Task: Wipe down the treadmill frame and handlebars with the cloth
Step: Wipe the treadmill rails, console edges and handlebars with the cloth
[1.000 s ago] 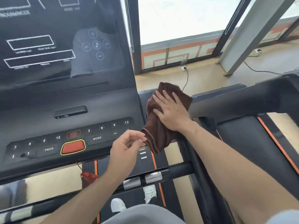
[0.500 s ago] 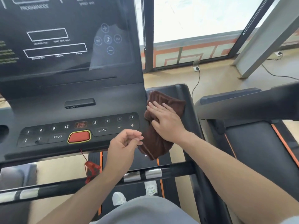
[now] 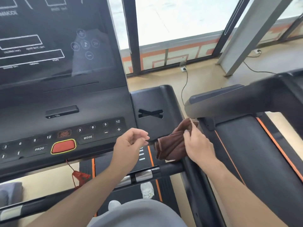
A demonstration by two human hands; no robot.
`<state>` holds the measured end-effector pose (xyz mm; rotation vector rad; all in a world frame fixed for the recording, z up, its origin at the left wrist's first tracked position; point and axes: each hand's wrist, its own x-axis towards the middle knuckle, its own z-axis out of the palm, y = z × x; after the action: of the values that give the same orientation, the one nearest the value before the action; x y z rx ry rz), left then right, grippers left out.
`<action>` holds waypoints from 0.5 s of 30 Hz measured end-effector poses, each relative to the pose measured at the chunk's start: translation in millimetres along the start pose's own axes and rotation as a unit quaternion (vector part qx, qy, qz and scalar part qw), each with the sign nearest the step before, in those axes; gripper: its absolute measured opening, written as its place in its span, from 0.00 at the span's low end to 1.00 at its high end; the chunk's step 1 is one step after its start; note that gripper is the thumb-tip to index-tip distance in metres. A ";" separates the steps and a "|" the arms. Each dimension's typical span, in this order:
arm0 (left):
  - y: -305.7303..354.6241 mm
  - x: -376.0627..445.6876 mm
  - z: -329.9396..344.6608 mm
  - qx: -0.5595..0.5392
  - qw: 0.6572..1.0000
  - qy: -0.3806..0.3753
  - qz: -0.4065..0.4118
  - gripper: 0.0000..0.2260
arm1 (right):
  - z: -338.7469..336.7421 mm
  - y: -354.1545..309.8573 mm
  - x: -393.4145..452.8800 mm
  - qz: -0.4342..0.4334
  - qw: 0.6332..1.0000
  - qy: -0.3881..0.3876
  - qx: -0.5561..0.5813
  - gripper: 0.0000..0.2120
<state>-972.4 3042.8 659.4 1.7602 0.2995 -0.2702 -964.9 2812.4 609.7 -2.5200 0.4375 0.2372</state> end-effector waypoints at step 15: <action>-13.0 -6.0 -28.0 -0.013 0.999 0.044 -0.027 0.11 | 7.5 -57.3 59.5 -0.145 0.987 0.068 -0.023 0.26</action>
<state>-982.0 3072.4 655.2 1.7438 0.4117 -0.2275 -889.6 2846.5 617.0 -2.6147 0.1149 -0.0369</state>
